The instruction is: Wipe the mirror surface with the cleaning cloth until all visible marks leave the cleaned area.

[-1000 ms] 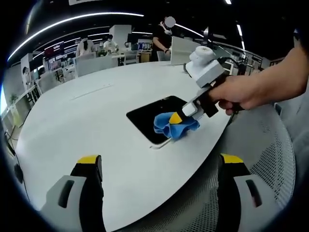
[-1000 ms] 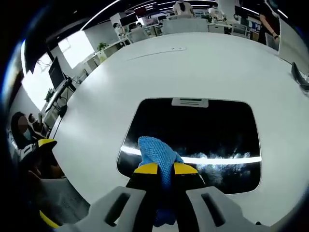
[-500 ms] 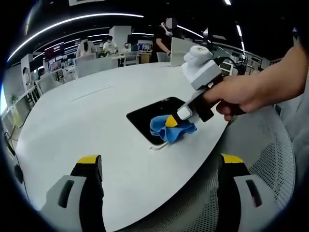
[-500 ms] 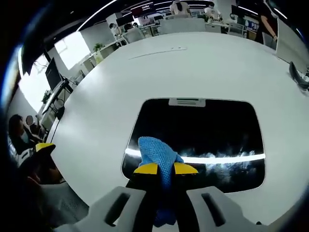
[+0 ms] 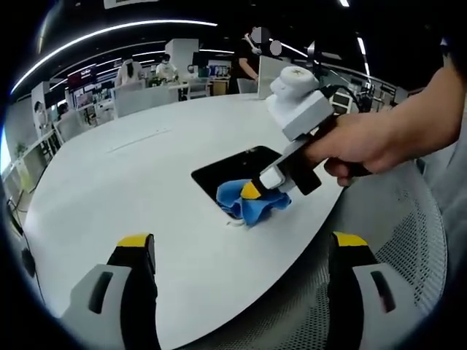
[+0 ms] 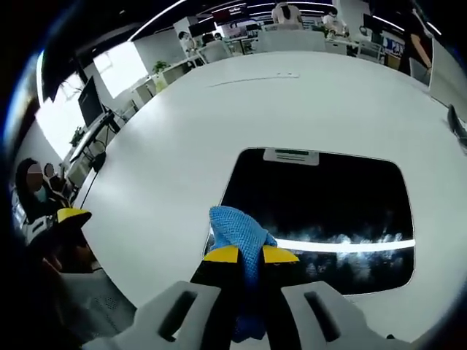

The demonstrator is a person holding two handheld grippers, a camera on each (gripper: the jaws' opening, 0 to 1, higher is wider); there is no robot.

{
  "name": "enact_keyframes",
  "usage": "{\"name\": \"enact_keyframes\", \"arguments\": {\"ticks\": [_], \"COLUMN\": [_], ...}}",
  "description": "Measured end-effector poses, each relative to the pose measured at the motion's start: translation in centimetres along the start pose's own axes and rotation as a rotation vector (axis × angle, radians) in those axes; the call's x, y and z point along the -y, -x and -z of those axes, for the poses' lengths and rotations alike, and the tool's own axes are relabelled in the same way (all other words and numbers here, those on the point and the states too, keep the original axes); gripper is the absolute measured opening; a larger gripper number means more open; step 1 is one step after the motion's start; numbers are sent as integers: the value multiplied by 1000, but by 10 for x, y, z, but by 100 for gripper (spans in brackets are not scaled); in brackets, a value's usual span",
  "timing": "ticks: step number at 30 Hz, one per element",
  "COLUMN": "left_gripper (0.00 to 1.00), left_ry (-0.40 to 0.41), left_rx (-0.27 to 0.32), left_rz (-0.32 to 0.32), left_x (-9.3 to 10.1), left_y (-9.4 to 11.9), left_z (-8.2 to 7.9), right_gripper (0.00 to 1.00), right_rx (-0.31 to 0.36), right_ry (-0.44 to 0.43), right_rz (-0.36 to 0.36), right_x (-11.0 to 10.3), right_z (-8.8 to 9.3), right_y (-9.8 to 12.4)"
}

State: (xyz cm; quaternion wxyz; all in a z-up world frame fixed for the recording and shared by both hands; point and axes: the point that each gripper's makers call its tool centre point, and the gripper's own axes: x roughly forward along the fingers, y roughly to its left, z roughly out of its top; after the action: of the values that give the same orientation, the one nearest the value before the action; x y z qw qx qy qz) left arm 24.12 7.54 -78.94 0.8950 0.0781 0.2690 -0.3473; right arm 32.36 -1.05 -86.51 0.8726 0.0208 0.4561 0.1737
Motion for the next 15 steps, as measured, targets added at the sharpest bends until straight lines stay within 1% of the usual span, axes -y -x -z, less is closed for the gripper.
{"name": "enact_keyframes", "arguments": {"ticks": [5,11,15], "left_gripper": [98,98,98], "left_ry": [0,-1,-3], "left_rx": [0,0,-1], "left_rz": [3,2,2], "left_x": [1,0,1], "left_y": [0,0,0], "left_z": [0,0,0], "right_gripper": [4,4,4], "right_rx": [-1,-9,-13], "right_ry": [15,3,14], "right_rz": [-6,-16,-18], "right_x": [-4,-7,-7], "right_z": [-1,-3,-3], "right_y": [-1,-4,-3]}}
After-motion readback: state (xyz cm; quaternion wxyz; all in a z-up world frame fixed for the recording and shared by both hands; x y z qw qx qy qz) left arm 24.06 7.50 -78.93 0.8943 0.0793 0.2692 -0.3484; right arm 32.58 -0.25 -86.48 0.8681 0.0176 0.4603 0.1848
